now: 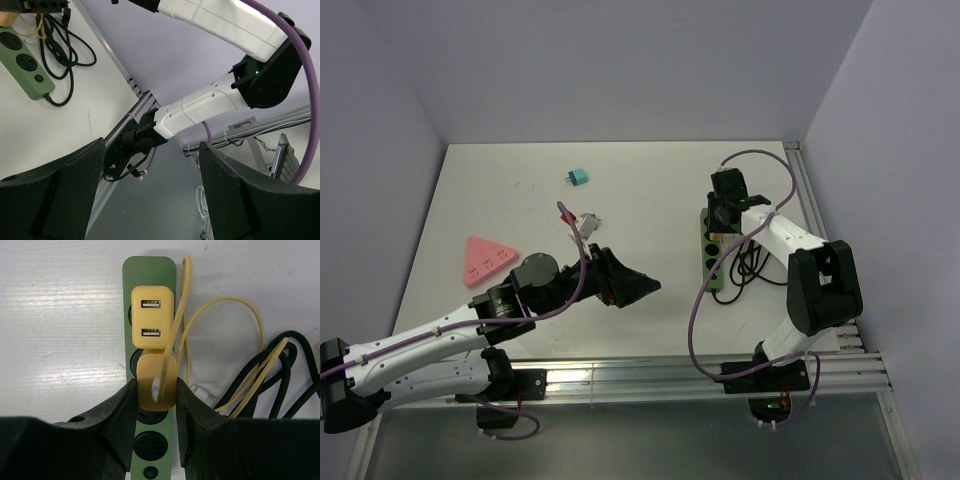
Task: Insert the plug
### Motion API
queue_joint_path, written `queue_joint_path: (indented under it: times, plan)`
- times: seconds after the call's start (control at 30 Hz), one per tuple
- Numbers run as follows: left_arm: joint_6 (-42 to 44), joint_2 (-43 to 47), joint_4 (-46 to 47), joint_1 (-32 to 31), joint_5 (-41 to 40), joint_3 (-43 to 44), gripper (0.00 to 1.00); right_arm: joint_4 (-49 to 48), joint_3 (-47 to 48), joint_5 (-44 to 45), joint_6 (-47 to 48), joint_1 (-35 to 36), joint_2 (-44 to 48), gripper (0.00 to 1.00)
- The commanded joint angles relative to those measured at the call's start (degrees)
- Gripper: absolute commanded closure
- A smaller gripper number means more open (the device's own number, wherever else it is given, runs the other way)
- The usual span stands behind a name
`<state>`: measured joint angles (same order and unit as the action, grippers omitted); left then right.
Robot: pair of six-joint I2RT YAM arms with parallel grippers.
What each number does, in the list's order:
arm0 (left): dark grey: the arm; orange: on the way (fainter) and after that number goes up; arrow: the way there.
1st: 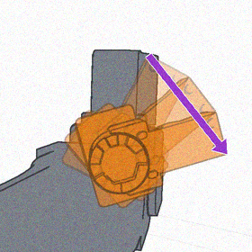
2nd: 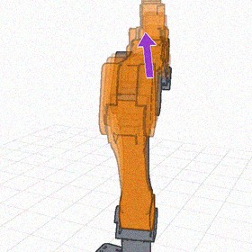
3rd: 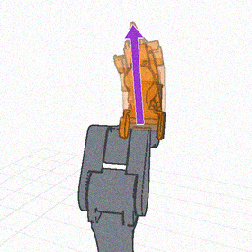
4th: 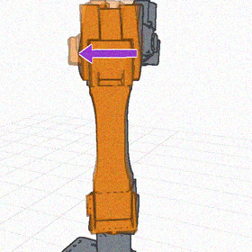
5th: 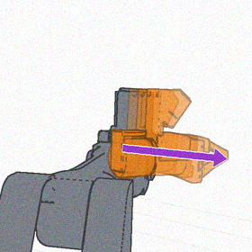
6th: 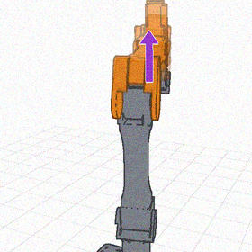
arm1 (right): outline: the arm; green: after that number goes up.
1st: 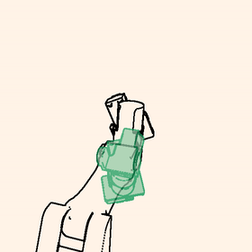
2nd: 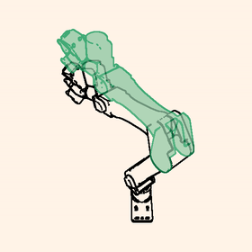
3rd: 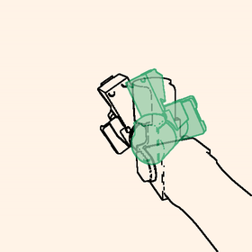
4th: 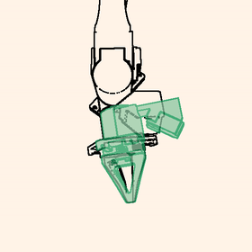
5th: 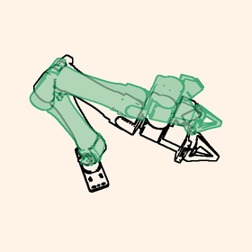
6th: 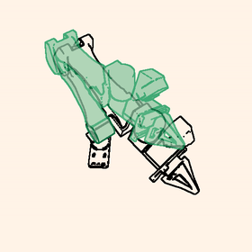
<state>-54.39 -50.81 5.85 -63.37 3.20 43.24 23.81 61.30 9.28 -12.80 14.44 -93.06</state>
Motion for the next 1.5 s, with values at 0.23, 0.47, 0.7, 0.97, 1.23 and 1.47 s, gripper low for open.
queue_joint_path:
  times: [0.23, 0.47, 0.7, 0.97, 1.23, 1.47]
  plan:
    - [-0.2, -0.3, 2.8, -0.8, 0.9, 0.4, 0.19, 9.1, -2.9, -4.2, 0.4, 0.0, -7.9, 1.00]
    - [0.5, -0.2, 1.4, -0.9, 0.2, 1.3, 0.19, 8.1, -1.6, -1.8, -2.0, 1.4, -8.1, 1.00]
    - [0.8, -0.8, 0.9, -0.9, -0.2, 1.9, 0.19, 4.7, -3.6, 1.1, -3.2, 3.2, -2.2, 0.89]
    - [0.5, -0.9, 1.0, -0.9, -0.7, 1.8, 0.19, 3.5, -4.6, 3.4, -4.3, 3.9, 1.9, 0.73]
    - [1.0, -0.5, -0.3, -0.9, -1.9, 1.4, 0.18, -0.2, -6.7, 4.1, -5.2, 5.1, 8.0, 0.45]
    - [2.3, 0.9, -3.0, -0.9, -4.7, 1.4, 0.17, -0.7, -7.2, 2.4, -6.3, 6.6, 14.5, 0.27]
